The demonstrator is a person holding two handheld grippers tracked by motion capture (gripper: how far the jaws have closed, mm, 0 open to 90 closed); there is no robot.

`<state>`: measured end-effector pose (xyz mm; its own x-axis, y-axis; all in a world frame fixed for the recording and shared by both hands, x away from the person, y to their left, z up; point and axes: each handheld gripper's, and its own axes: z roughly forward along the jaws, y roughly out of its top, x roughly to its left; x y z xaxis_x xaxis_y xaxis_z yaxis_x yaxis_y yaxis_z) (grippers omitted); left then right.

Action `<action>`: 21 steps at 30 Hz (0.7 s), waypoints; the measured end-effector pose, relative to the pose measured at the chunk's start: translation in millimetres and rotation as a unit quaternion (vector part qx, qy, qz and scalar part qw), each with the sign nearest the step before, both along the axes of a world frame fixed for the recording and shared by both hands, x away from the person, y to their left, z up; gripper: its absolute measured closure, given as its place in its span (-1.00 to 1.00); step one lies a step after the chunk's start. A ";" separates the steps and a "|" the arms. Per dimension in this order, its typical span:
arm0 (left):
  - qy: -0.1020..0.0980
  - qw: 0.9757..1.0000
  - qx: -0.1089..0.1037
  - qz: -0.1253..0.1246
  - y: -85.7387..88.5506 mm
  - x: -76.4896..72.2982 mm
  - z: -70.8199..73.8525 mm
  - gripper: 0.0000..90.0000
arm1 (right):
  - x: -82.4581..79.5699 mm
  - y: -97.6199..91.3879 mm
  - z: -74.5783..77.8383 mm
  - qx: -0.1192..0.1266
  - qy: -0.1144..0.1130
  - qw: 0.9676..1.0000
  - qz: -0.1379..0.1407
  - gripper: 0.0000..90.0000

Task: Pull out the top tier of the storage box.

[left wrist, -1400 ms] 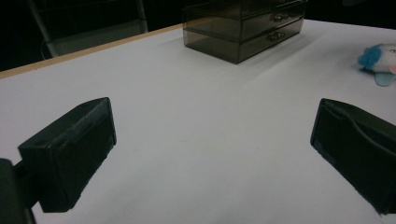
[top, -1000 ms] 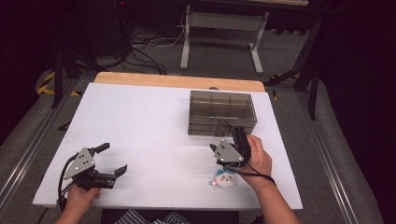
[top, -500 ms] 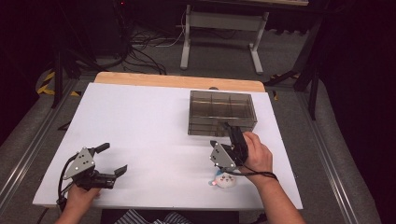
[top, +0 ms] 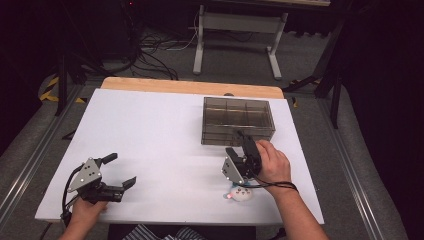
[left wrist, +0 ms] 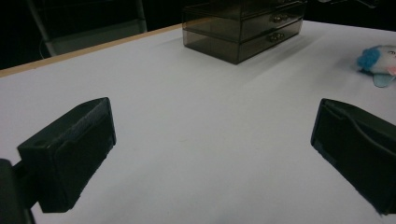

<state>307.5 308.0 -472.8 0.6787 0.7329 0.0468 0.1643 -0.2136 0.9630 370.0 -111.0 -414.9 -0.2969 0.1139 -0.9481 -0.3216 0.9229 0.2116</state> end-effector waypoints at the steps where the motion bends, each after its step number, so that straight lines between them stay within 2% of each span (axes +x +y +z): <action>1: 0.000 1.000 0.000 0.000 0.1 0.0 0.0 -0.98 | 0.6 0.2 -0.4 -0.004 -0.001 1.000 0.002 -0.30; 5: 0.000 1.000 0.000 0.000 0.1 0.1 0.0 -0.98 | 1.3 1.2 -2.9 -0.010 -0.013 1.000 -0.002 -0.27; 8: 0.001 1.000 0.000 0.000 0.3 0.3 0.0 -0.99 | 2.6 2.1 -6.3 -0.024 -0.031 0.999 -0.007 -0.23; 11: 0.001 1.000 -0.001 0.001 0.2 0.3 0.0 -0.99 | 4.8 2.7 -8.8 -0.031 -0.035 0.999 -0.012 -0.20; 12: 0.001 1.000 0.000 0.000 0.2 0.3 0.0 -0.99 | 6.5 3.2 -10.3 -0.036 -0.044 0.998 -0.016 -0.18; 14: 0.001 1.000 0.000 0.000 0.2 0.2 0.0 -0.99 | 7.3 3.2 -11.9 -0.036 -0.041 0.998 -0.020 -0.18; 21: 0.001 1.000 -0.001 0.001 0.2 0.2 0.0 -0.99 | 11.7 3.0 -16.8 -0.048 -0.053 0.997 -0.024 -0.10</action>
<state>307.7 308.2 -472.8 0.6780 0.7337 0.0448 0.1660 -0.2123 0.9630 381.7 -108.0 -431.7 -0.1917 0.0338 -0.9809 -0.2919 0.9522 0.0899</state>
